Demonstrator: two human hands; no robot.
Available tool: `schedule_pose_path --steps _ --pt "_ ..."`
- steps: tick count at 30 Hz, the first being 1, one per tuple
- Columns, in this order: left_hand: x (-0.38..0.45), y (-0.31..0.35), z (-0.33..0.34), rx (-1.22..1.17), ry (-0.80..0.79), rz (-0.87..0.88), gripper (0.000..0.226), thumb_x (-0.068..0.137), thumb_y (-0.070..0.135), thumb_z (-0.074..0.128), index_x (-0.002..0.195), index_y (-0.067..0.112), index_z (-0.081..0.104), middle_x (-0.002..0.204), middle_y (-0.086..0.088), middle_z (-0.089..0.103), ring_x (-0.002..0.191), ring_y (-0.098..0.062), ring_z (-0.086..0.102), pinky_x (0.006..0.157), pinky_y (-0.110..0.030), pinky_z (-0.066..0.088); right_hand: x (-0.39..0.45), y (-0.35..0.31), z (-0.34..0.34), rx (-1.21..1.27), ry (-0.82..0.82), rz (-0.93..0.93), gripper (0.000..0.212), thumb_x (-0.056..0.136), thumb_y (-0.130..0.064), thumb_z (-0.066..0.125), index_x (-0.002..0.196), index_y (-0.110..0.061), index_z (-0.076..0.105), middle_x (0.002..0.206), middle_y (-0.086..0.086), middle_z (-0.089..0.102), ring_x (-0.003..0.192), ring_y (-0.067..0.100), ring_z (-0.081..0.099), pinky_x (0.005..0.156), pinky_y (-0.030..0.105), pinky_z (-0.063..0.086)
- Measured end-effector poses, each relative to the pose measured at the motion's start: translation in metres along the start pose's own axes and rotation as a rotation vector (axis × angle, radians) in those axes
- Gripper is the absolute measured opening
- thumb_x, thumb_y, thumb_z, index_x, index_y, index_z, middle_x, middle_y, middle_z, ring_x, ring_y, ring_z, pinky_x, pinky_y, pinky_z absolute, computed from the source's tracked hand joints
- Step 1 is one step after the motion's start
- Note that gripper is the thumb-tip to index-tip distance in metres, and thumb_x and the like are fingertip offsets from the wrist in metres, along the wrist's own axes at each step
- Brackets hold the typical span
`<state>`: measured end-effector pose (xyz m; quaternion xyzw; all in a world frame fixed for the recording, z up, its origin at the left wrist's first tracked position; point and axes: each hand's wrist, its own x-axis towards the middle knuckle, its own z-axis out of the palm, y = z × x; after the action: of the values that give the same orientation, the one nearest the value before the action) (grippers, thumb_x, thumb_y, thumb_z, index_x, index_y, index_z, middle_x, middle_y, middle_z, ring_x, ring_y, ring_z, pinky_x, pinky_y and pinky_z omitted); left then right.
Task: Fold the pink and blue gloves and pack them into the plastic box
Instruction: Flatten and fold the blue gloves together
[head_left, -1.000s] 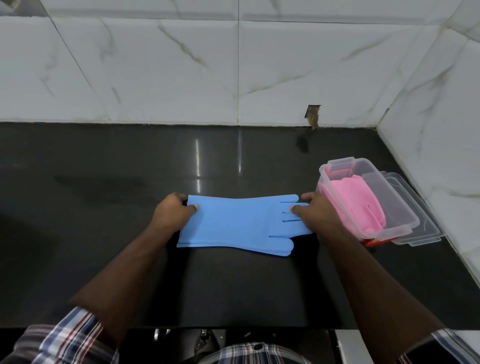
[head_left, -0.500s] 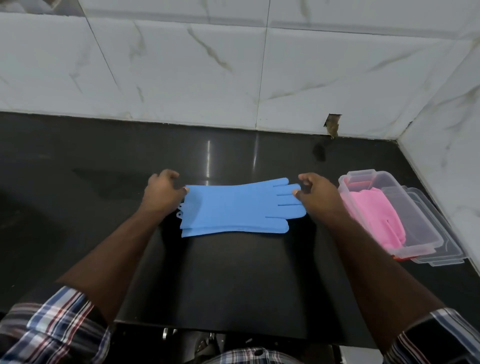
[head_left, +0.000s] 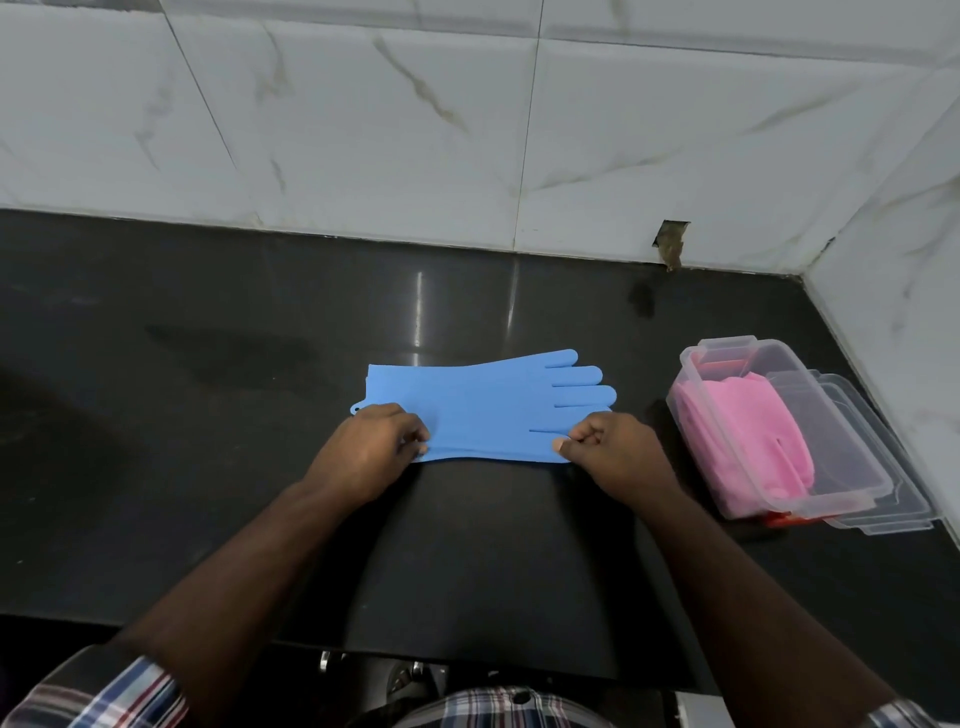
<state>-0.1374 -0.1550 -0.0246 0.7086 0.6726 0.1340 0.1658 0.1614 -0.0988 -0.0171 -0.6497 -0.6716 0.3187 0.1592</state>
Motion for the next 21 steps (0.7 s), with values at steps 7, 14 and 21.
schedule_pose_path --steps 7,14,21 --pt "-0.014 0.007 -0.006 0.047 0.223 0.161 0.012 0.094 0.02 0.066 0.103 0.02 0.073 0.101 0.005 0.07 0.093 -0.019 0.063 0.081 -0.04 0.052 0.004 -0.005 -0.007 0.222 0.091 0.012 0.018 0.078 -0.033 0.072 0.067 -0.021 0.064 0.06 -0.008 0.068 0.056 0.01 0.064 0.063 0.035 0.057" --pt "-0.027 0.004 0.007 0.075 0.157 0.127 0.018 0.096 0.027 0.063 0.11 0.023 0.073 0.108 0.005 0.07 0.1 -0.021 0.063 0.087 -0.041 0.05 -0.001 0.008 -0.006 0.195 -0.001 0.036 0.018 0.076 -0.037 0.076 0.072 -0.022 0.068 0.062 -0.006 0.07 0.057 0.008 0.065 0.065 0.034 0.057" --pt "0.004 -0.022 -0.002 -0.208 0.364 -0.25 0.028 0.093 0.018 0.066 0.121 0.018 0.069 0.116 -0.001 0.06 0.097 -0.017 0.062 0.088 -0.026 0.043 0.016 0.011 -0.019 0.178 0.299 0.028 0.01 0.08 -0.033 0.073 0.081 -0.024 0.068 0.079 -0.01 0.067 0.078 0.013 0.065 0.07 0.03 0.047"
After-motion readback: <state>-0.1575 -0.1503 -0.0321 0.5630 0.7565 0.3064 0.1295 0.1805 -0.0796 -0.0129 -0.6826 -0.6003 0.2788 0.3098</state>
